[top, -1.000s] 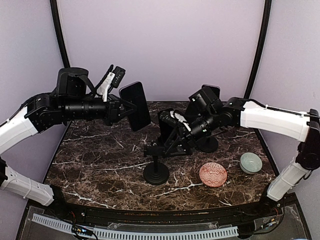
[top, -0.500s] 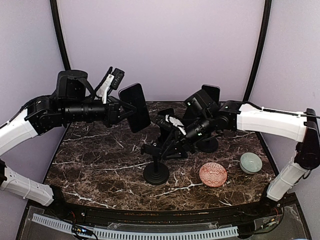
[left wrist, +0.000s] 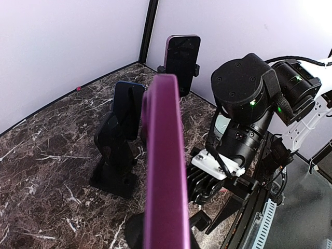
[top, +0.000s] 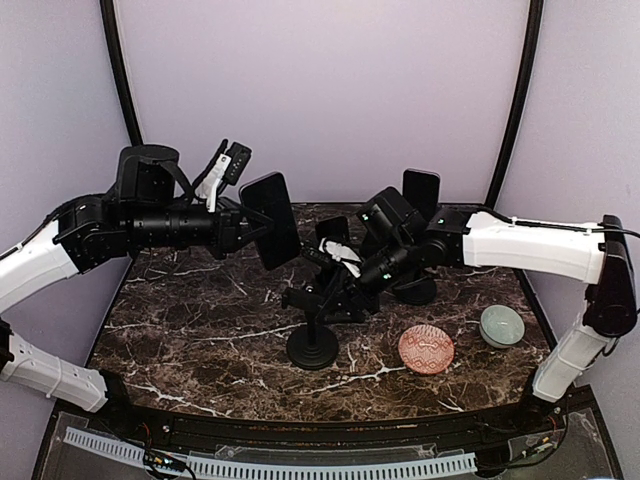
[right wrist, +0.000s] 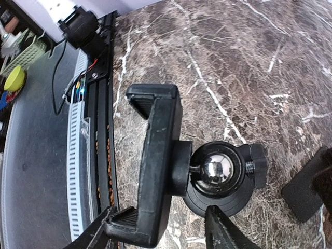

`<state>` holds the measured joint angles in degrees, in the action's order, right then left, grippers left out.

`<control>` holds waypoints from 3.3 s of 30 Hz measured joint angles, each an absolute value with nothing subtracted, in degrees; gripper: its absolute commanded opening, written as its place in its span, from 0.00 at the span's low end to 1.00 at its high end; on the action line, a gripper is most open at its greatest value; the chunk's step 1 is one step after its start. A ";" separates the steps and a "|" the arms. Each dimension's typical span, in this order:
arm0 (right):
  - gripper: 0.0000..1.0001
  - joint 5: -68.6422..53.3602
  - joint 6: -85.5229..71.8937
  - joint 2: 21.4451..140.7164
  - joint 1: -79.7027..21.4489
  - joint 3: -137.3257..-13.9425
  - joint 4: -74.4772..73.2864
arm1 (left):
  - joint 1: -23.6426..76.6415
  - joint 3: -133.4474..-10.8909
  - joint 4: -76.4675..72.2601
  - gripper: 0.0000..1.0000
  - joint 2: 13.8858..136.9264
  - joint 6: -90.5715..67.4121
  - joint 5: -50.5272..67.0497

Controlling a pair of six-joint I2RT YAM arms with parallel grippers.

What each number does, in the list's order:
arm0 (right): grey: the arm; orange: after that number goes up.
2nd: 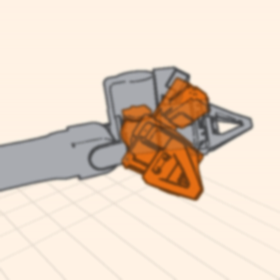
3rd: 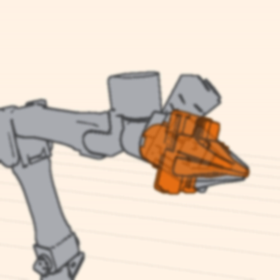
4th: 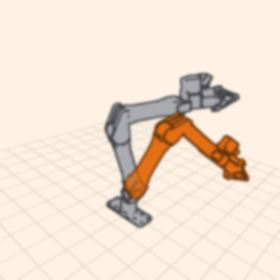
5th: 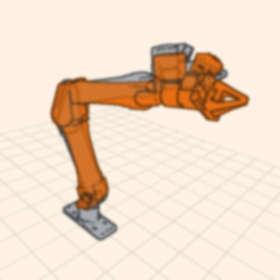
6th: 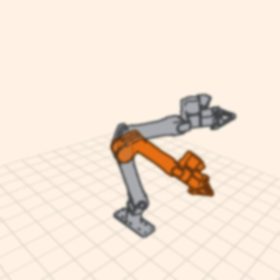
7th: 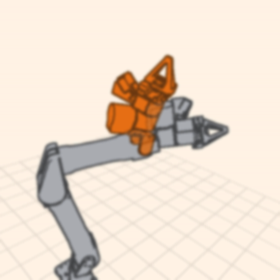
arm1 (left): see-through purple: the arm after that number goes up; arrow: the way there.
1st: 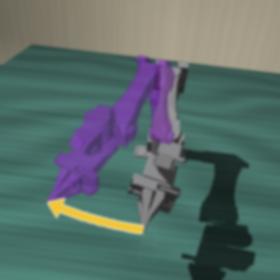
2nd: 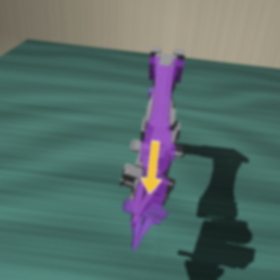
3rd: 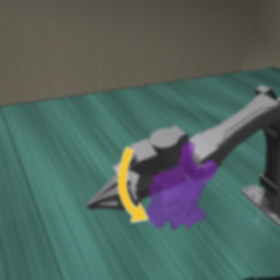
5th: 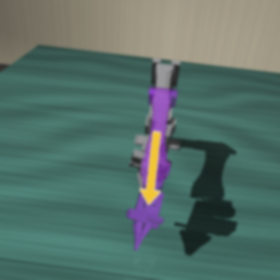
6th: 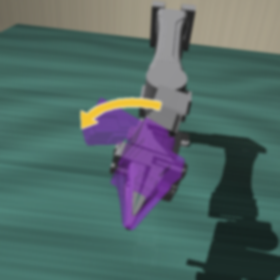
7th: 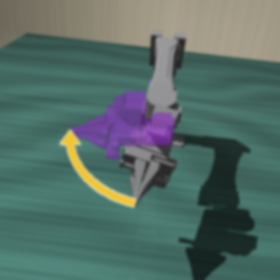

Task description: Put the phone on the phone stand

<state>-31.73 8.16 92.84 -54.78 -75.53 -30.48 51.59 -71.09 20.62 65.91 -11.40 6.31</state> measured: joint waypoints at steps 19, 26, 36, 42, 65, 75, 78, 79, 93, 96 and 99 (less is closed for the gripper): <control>0.37 -27.62 6.87 91.68 -55.57 -76.66 -31.05 | 51.59 -70.41 20.08 0.00 65.91 -11.84 6.35; 0.27 -28.69 7.31 91.37 -55.46 -76.66 -31.27 | 51.59 -69.73 19.94 0.00 65.87 -11.90 6.39; 0.18 -29.74 9.19 91.37 -55.02 -76.66 -31.44 | 51.59 -69.06 19.86 0.00 65.21 -12.21 6.46; 0.02 -31.79 12.95 91.37 -54.33 -77.34 -34.15 | 51.57 -69.04 19.75 0.00 65.04 -11.33 11.29; 0.00 -39.55 29.34 93.21 -49.19 -84.62 -62.43 | 50.78 -70.22 18.92 0.00 77.14 -4.16 33.43; 0.04 -39.07 30.59 93.56 -50.70 -85.52 -59.86 | 52.95 -71.22 23.81 0.00 73.23 -0.16 26.63; 0.26 -39.68 30.85 93.76 -51.44 -85.52 -56.77 | 53.89 -70.78 24.99 0.00 70.72 0.01 24.01; 0.32 -39.88 30.92 93.78 -51.68 -85.52 -56.07 | 54.19 -70.37 25.02 0.00 69.89 0.01 23.24; 0.52 -43.97 33.56 91.98 -51.86 -82.52 -51.31 | 56.34 -69.78 23.53 0.00 67.70 0.05 21.63; 0.53 -45.17 33.74 91.72 -50.92 -81.30 -50.26 | 56.51 -70.00 23.38 0.00 67.88 0.25 22.20; 0.53 -46.46 33.87 91.39 -49.17 -80.29 -50.17 | 57.47 -70.32 22.81 0.00 67.99 0.47 23.83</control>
<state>-46.46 33.87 91.39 -49.17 -80.29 -50.17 57.47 -70.32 22.81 67.99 0.47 23.83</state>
